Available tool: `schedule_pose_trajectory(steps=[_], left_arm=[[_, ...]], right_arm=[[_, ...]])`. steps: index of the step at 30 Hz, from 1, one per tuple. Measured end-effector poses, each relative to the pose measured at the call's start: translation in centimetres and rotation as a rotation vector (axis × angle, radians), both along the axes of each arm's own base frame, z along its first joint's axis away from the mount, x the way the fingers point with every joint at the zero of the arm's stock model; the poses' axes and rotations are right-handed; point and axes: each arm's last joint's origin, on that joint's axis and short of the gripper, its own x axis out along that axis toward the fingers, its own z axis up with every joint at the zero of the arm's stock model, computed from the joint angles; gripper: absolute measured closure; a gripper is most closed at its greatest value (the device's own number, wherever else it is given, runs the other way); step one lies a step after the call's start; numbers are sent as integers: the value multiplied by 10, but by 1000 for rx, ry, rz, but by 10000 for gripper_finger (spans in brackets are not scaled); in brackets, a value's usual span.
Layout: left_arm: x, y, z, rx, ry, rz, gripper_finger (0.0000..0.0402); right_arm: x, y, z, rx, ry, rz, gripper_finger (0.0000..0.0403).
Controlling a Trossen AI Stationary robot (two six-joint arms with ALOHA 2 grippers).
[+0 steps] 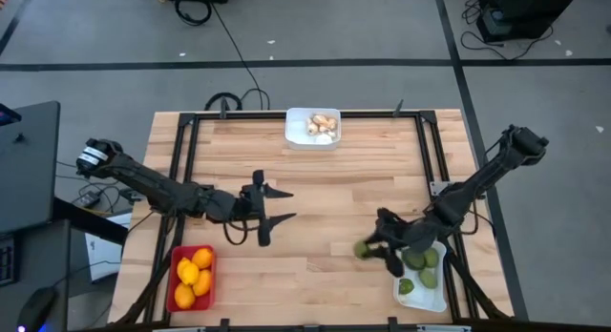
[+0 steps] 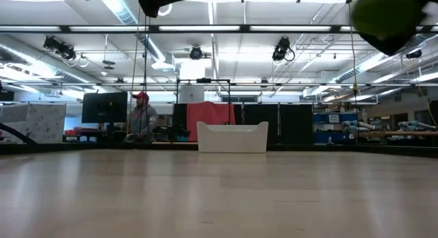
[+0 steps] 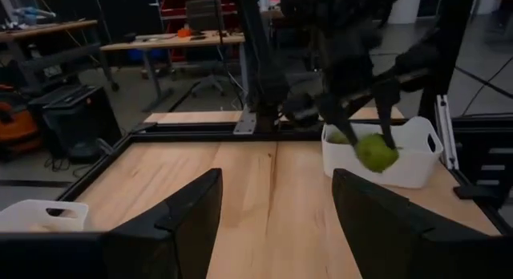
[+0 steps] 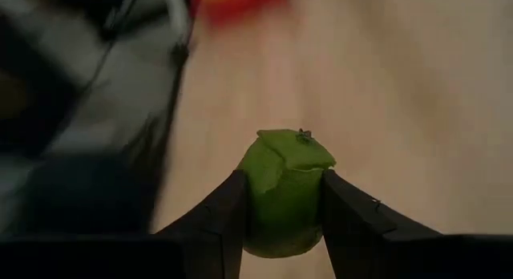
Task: Sort produce into baskets
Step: Put the lime into the bottom white bin, then return to Home Position
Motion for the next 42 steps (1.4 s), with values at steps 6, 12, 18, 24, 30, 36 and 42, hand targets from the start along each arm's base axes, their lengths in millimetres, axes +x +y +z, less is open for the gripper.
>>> schedule_pose_trajectory(steps=[6, 12, 18, 24, 30, 36, 42], left_arm=[[-1, -1, 2, 7, -12, 2, 159], [0, 3, 1, 49, -1, 22, 159], [0, 2, 1, 61, 4, -10, 159], [1, 2, 1, 60, 2, -9, 159], [1, 2, 1, 47, 0, -8, 159], [0, 3, 0, 47, 10, 5, 159], [1, 2, 1, -13, -6, 11, 159]], right_arm=[[-30, 6, -5, 471, 474, 62, 260], [-53, 27, -5, 666, 751, 115, 259], [-73, 26, -17, 580, 926, -29, 257], [-75, 17, -23, 475, 934, -74, 223], [-75, 18, -22, 464, 936, -4, 168], [-71, 19, -16, 499, 903, 103, 155], [-58, 10, 2, 392, 526, 234, 158]])
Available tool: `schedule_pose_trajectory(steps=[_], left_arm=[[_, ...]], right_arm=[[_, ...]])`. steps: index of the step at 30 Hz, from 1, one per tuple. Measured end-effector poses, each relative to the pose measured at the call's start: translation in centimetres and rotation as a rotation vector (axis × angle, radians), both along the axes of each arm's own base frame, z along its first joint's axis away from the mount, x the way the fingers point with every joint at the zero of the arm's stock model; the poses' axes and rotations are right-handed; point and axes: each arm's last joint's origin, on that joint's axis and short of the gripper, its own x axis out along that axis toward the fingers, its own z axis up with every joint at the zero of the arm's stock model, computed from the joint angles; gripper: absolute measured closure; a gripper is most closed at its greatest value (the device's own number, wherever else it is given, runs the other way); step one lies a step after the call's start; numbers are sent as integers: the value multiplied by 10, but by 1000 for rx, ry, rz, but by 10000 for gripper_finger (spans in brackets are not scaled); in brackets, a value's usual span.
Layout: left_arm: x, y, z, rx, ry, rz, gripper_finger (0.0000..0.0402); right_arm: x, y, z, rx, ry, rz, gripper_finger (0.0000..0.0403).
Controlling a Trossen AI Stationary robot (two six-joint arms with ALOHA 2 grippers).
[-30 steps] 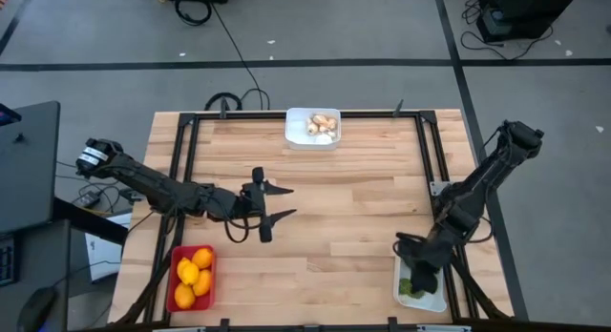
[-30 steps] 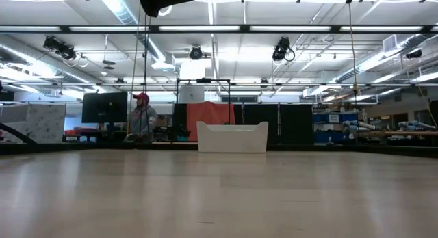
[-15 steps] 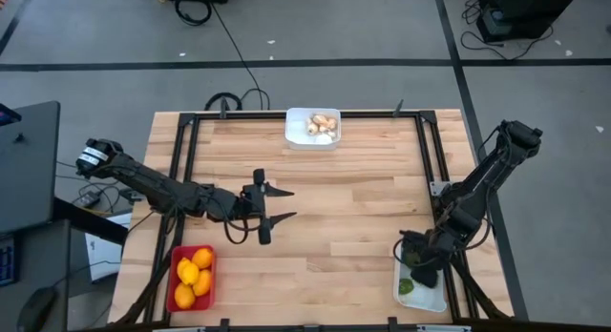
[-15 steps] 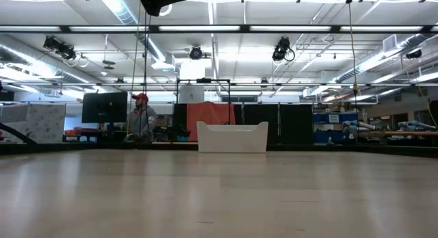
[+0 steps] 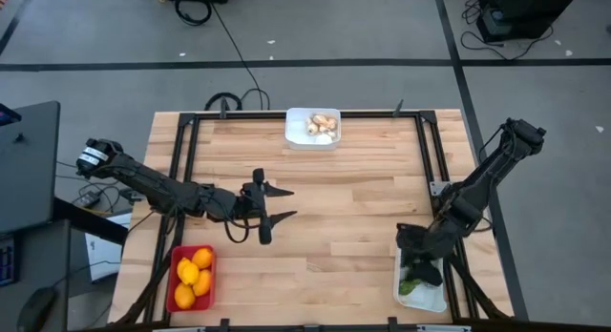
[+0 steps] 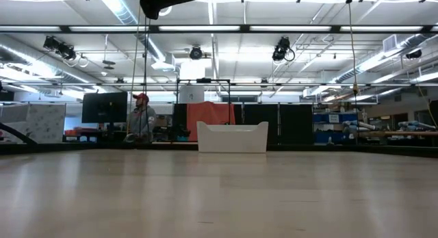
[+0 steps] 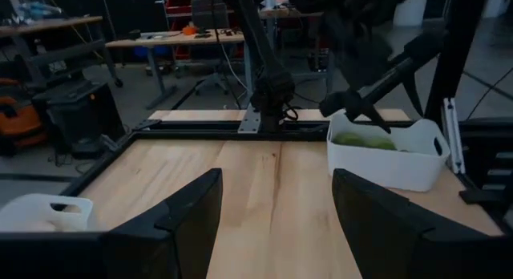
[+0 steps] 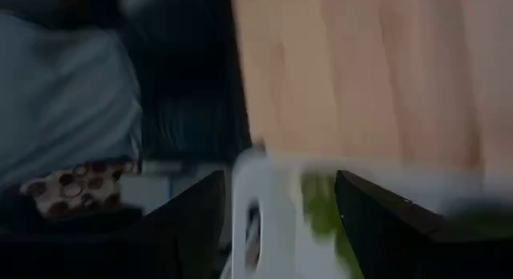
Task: Sort produce into baskets
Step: Return to Home Position
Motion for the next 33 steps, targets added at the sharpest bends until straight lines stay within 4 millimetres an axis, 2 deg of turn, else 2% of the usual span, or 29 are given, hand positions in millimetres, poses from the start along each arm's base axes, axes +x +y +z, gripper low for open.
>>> schedule_pose_trajectory(steps=[3, 6, 9, 11, 14, 18, 21, 24, 27, 30, 32, 33], left_arm=[[0, 0, 0, -17, -7, 2, 159], [0, 0, 1, -18, -8, 3, 159], [0, 0, 1, -22, -17, 3, 164], [2, -1, 0, -22, -20, 4, 173], [6, -2, -5, 4, -7, 1, 191], [13, 0, -13, 14, 11, 7, 215], [15, 1, -17, 26, 34, 14, 234], [15, 1, -17, 25, 24, 12, 251], [5, 4, -19, 31, 11, 9, 268], [-14, 13, -21, 26, -24, 37, 281], [-30, 19, -31, 21, -37, 53, 286], [-39, 22, -36, 16, -50, 58, 288]], right_arm=[[7, -10, 13, -95, -258, -3, 158], [15, -23, 23, -301, -487, -99, 158], [24, -36, 28, -543, -625, -259, 159], [34, -42, 31, -639, -681, -298, 160], [52, -48, 35, -671, -786, -272, 166], [77, -56, 33, -606, -1031, -170, 179], [88, -73, 28, -636, -1065, -215, 195], [90, -89, 23, -689, -1024, -266, 223], [87, -98, 25, -700, -1029, -294, 271], [80, -104, 30, -698, -1053, -302, 338], [73, -106, 32, -709, -1052, -295, 382], [69, -107, 32, -712, -1049, -294, 391]])
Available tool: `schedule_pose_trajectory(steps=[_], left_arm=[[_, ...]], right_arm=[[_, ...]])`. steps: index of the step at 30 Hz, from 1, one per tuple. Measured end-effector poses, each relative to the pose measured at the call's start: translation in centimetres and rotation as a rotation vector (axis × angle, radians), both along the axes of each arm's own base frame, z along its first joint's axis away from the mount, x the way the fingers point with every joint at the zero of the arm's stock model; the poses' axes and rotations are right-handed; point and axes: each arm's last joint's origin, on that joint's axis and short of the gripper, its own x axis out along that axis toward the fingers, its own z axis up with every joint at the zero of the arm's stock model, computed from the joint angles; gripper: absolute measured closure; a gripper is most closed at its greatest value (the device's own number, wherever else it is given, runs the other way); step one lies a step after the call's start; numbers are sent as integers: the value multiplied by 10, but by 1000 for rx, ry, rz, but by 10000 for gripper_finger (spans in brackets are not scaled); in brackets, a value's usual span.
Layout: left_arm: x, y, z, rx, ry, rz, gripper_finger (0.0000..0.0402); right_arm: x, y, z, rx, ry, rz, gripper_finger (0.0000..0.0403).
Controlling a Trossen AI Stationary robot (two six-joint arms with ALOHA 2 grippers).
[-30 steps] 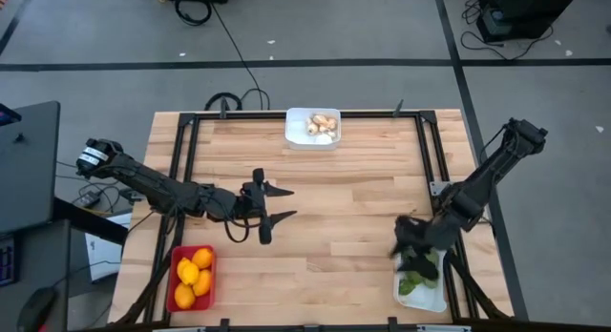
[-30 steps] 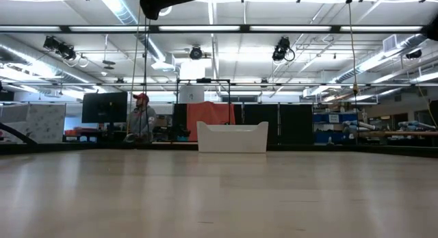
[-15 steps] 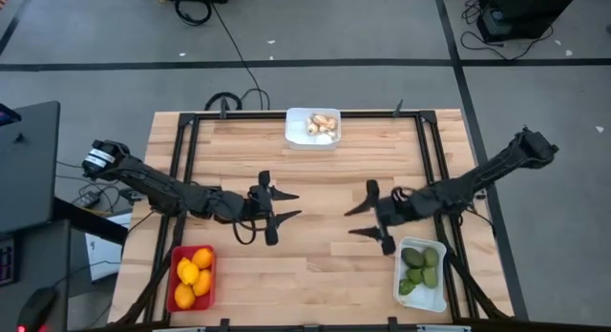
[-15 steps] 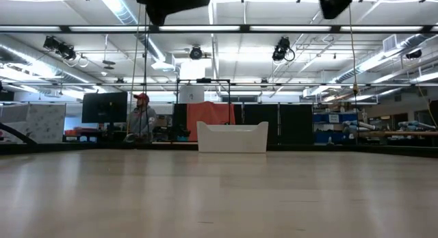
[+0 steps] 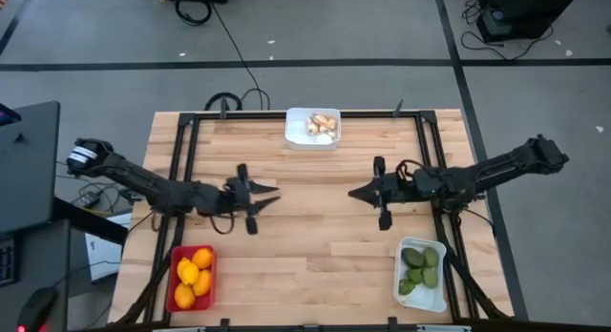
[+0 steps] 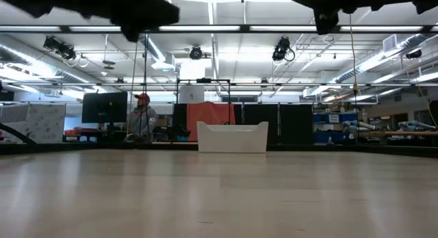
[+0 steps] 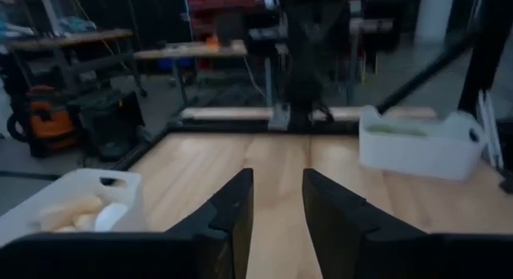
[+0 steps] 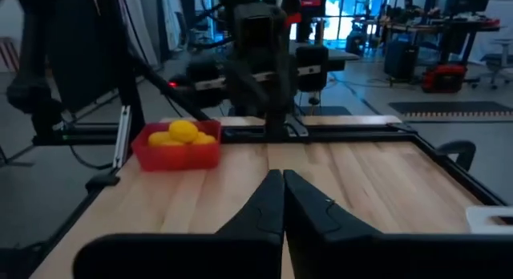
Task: Sort produce into baskets
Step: Return to Home Position
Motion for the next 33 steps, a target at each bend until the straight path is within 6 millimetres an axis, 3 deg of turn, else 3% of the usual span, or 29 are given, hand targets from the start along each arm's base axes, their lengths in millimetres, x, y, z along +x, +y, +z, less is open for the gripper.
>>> schedule_pose_trajectory(steps=[4, 10, 23, 33], left_arm=[[-31, 11, -19, -34, -79, 11, 291], [-58, 21, -41, -101, -101, 62, 292], [-86, 35, -71, -122, -144, 46, 307], [-90, 44, -69, -107, -146, 48, 316]], right_arm=[[-18, -5, 0, 34, -8, -31, 384], [-49, -8, -7, 65, -84, 0, 395], [-96, -23, -29, 80, -175, -67, 398], [-109, -27, -47, 148, -179, -116, 400]])
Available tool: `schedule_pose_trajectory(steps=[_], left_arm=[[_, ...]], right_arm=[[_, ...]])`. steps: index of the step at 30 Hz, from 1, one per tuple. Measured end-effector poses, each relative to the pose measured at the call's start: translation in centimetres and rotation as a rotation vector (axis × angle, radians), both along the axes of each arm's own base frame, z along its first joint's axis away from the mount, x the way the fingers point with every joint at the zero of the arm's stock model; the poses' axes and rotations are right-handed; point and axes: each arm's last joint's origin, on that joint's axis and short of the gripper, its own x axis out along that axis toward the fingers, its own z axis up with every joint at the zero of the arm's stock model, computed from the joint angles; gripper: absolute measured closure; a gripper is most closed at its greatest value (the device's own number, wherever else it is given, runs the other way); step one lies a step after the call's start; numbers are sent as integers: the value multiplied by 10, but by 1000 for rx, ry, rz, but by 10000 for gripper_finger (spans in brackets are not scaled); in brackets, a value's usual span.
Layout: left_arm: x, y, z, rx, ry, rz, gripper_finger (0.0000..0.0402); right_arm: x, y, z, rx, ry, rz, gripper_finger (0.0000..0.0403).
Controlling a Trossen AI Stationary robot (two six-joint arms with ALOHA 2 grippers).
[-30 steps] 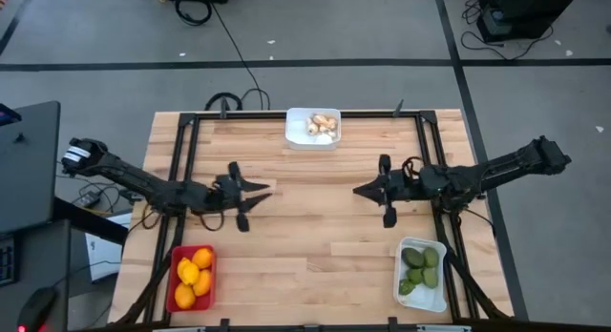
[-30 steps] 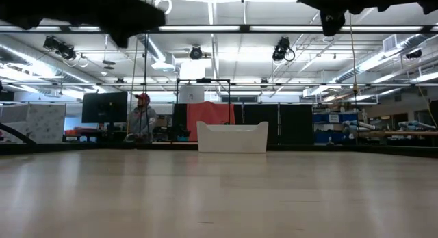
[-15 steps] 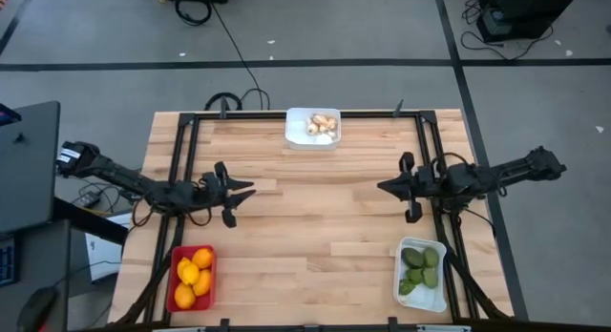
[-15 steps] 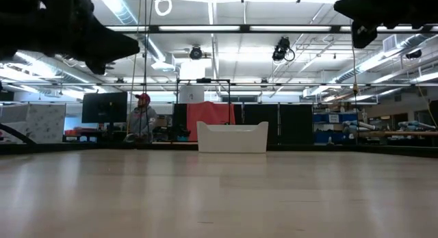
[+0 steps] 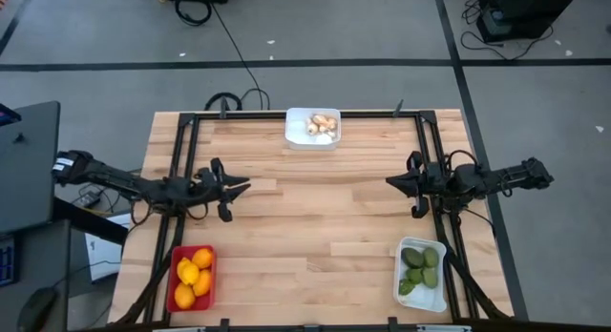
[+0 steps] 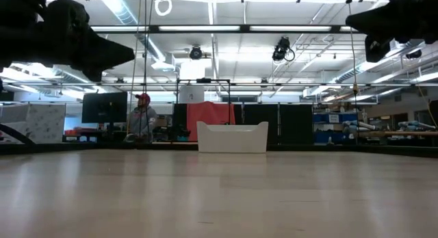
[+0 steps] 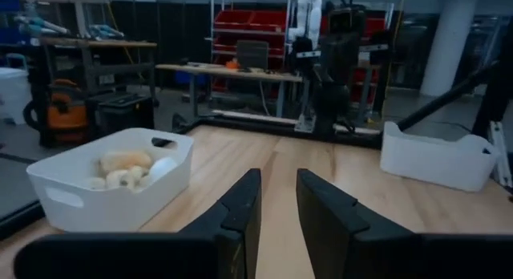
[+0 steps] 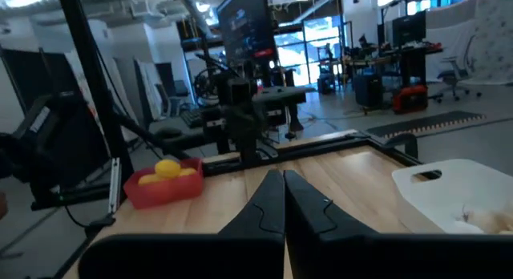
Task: Sort produce into baskets
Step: Return to Home Position
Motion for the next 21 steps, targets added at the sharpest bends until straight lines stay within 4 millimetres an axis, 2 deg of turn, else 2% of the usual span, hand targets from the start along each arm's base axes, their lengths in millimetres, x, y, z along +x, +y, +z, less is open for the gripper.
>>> schedule_pose_trajectory(steps=[14, 21], left_arm=[[-26, 7, 6, -5, -32, -14, 316], [-40, 9, 4, -29, -40, -16, 316]], right_arm=[[-10, -2, -10, 72, 35, 6, 400], [-13, -3, -10, 51, 26, -3, 400]])
